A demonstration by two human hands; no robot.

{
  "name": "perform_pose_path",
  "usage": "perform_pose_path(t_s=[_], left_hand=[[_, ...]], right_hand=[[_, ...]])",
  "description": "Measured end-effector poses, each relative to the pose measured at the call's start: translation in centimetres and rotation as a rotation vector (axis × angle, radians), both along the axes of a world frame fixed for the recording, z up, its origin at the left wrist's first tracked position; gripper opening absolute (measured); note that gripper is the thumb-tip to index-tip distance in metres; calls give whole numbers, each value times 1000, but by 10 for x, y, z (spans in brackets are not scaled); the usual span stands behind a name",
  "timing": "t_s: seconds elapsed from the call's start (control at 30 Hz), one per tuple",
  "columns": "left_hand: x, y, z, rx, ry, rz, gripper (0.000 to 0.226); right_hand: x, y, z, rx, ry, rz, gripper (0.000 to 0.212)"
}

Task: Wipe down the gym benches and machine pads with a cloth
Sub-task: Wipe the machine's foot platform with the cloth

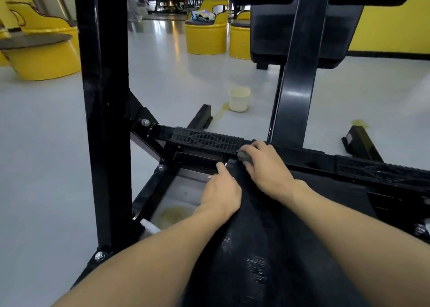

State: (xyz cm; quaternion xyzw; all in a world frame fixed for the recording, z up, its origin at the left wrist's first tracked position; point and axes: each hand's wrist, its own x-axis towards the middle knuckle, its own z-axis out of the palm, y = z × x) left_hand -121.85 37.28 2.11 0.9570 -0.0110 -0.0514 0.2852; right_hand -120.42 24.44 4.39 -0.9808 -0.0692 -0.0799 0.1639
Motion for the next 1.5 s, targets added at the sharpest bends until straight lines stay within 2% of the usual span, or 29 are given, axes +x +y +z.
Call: perform_pose_path(t_s=[0.1, 0.23, 0.37, 0.53, 0.6, 0.7, 0.77, 0.87, 0.93, 1.03, 1.1, 1.2, 1.27, 1.33, 1.4, 1.5], left_hand=[[0, -1, 3, 33, 10, 8, 21], [0, 4, 5, -25, 32, 18, 12], [0, 6, 5, -79, 43, 64, 17], [2, 6, 2, -112, 29, 47, 17], [2, 6, 1, -115, 30, 46, 14], [2, 6, 3, -119, 42, 37, 9], [2, 5, 4, -106, 37, 40, 10], [2, 5, 4, -86, 23, 39, 14], [1, 5, 4, -100, 22, 30, 13], [0, 6, 4, -108, 26, 19, 9], [2, 5, 4, -80, 19, 24, 12], [2, 3, 1, -46, 6, 31, 15], [3, 4, 0, -38, 2, 23, 16], [3, 4, 1, -47, -1, 15, 16], [2, 4, 2, -46, 3, 14, 17], [2, 3, 2, -18, -2, 24, 14]], right_hand=[[17, 10, -4, -14, 66, 38, 42], [17, 18, 1, -86, 110, 142, 15], [12, 5, 6, -131, 141, 275, 18], [23, 10, 4, -148, 33, 113, 22], [17, 15, 4, -146, 111, 176, 15], [6, 10, 8, -97, 205, 297, 19], [8, 7, 7, -98, 137, 293, 20], [17, 13, 4, -170, 45, 136, 23], [16, 19, 4, -190, 96, 151, 21], [7, 15, 11, -143, 250, 304, 23], [8, 8, 12, -177, 204, 310, 23], [16, 3, 9, -222, 66, 153, 21], [14, 6, 7, -211, 86, 142, 14], [5, 8, 8, -221, 162, 237, 6], [-2, 3, 10, -206, 229, 305, 13], [7, -12, 11, -214, 138, 201, 25]])
